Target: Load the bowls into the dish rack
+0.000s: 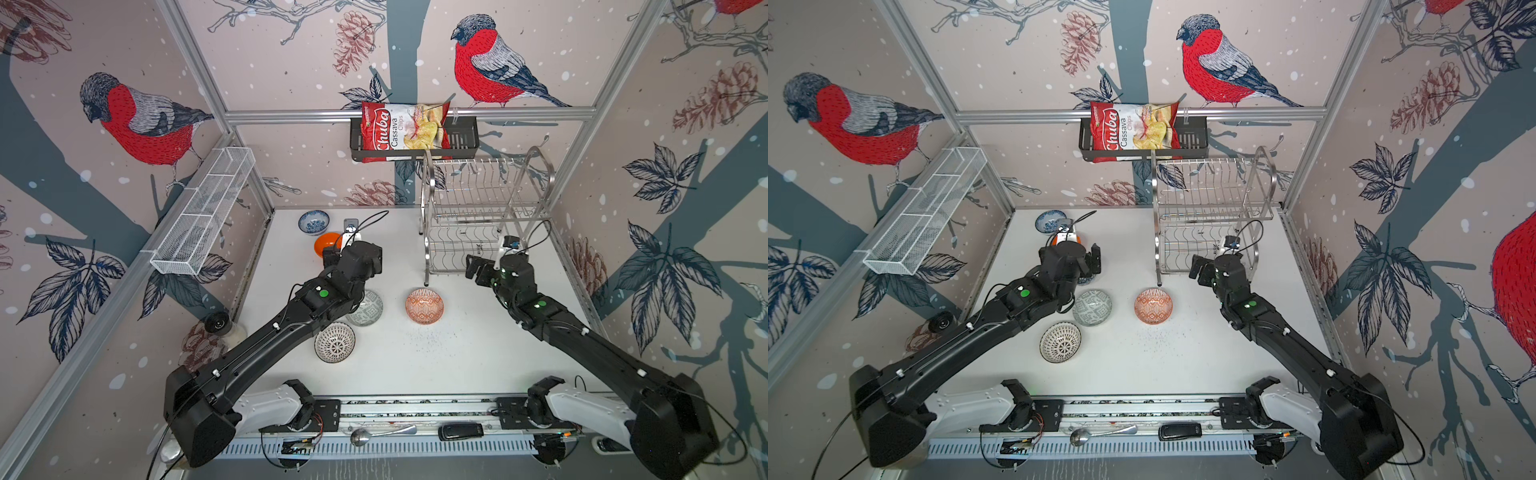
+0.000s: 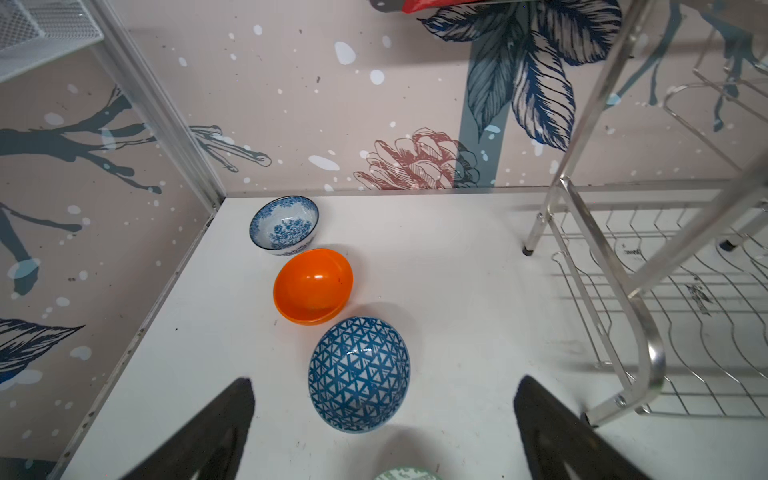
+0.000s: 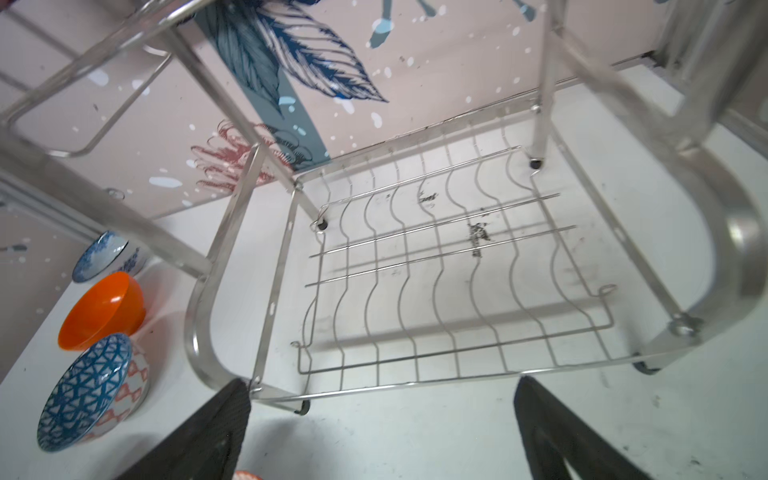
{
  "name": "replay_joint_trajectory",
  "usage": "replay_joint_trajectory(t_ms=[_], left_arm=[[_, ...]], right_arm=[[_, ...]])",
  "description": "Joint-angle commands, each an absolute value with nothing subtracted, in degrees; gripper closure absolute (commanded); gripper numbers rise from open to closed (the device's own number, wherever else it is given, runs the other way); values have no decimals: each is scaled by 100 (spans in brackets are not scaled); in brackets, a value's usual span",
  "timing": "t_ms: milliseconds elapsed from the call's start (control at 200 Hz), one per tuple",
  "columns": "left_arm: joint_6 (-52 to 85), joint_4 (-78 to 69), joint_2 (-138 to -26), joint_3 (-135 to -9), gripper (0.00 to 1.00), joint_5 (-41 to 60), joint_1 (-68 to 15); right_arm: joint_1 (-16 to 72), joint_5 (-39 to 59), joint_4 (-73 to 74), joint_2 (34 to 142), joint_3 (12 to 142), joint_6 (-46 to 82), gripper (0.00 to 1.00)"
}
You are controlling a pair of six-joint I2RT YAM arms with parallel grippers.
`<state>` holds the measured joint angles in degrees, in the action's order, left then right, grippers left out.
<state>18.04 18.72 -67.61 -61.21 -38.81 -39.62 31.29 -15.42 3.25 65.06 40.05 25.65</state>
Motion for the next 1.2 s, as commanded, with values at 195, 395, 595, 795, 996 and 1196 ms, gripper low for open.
replay_joint_trajectory(t_ms=[195,395,595,795,996,1196], left_arm=[[1762,1058,-6488,-5177,2,-2655,-2840],[1880,501,-6363,-4735,2,-2003,-2617],[1948,767,-6799,-5018,2,-1880,-2540],[2197,958,-6842,-5005,2,-1671,-2242],[2286,1119,-7152,-5105,2,-1452,-2224],[2300,1099,-7115,-5093,2,-1354,-2224]], right_arm=[[4570,-2536,-270,7581,4809,3059,1],[5227,-2794,-558,8235,5282,3193,0],[5681,-2939,-769,8868,5739,3350,3],[5991,-2958,-796,9403,5915,3497,10],[6041,-2758,-814,9678,5991,3546,24],[6195,-2754,-1090,9925,6206,3542,28]])
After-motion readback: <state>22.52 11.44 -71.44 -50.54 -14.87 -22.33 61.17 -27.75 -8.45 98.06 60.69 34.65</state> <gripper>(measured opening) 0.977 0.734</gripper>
